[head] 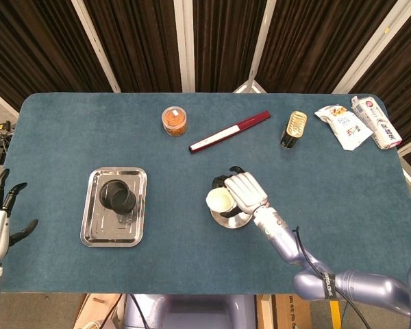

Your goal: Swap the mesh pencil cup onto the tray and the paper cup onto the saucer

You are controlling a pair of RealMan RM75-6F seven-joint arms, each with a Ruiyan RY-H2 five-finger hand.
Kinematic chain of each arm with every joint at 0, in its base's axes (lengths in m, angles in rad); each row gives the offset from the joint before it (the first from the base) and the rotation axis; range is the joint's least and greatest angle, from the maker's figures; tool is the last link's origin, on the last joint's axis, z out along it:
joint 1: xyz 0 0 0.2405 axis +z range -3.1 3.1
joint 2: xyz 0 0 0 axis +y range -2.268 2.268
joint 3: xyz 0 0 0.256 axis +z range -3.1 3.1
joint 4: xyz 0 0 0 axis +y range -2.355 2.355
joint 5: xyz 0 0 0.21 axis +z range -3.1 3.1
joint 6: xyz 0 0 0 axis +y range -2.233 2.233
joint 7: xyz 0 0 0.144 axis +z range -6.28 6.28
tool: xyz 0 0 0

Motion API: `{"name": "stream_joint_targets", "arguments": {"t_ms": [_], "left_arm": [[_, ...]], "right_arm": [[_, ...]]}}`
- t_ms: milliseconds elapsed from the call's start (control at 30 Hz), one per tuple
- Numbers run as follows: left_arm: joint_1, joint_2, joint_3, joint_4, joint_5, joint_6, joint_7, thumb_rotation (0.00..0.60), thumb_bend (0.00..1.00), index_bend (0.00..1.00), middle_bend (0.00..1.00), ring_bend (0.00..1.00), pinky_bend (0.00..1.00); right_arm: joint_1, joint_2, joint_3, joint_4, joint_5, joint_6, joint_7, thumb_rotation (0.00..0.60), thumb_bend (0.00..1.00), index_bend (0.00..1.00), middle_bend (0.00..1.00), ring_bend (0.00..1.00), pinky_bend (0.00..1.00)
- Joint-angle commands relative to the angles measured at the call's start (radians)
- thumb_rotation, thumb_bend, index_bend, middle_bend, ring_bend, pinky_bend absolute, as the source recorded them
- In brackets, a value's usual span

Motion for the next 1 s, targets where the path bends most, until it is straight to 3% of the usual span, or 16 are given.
{"name": "stream_joint_targets", "arguments": {"t_ms": [33,300,400,533,667,833,1000], "left_arm": [[0.0,-0.002,0.0,0.0,-0.001,-0.004,0.006,0.6,0.09,0.24,0.01,0.0,0.16],[0.001,-0.005,-0.005,-0.002,-0.006,-0.007,0.02,0.6,0.09,0.24,0.01,0.0,0.16],[0.001,-0.007,-0.003,-0.002,-0.002,-0.009,0.025,0.6,0.09,0.24,0.01,0.0,0.16],[0.002,-0.009,-0.003,-0.003,0.001,-0.007,0.034,0.6,0.09,0.24,0.02,0.0,0.16],[0.003,-0.011,-0.004,-0.004,-0.001,-0.008,0.041,0.6,0.09,0.24,0.02,0.0,0.16],[0.003,-0.01,-0.007,-0.003,-0.002,-0.009,0.042,0.6,0.09,0.24,0.01,0.0,0.16],[0.004,0.002,-0.006,-0.009,-0.013,-0.025,0.031,0.6,0.09,0.24,0.01,0.0,0.16]], "right_arm": [[-0.005,0.005,-0.007,0.016,-0.007,-0.016,0.024,0.6,0.0,0.42,0.45,0.44,0.14],[-0.011,0.006,-0.016,0.066,-0.022,-0.038,0.069,0.6,0.0,0.42,0.42,0.41,0.13],[-0.014,0.007,-0.02,0.079,-0.03,-0.041,0.082,0.6,0.0,0.37,0.36,0.38,0.11],[-0.014,0.018,-0.029,0.083,-0.028,-0.071,0.099,0.6,0.0,0.18,0.18,0.19,0.02],[-0.003,0.051,-0.036,0.062,0.007,-0.114,0.08,0.6,0.0,0.07,0.03,0.02,0.0],[-0.002,0.099,-0.034,0.0,0.053,-0.1,0.03,0.6,0.0,0.01,0.0,0.0,0.0],[-0.065,0.205,-0.046,-0.105,0.052,0.037,-0.039,0.6,0.0,0.0,0.0,0.0,0.0]]}}
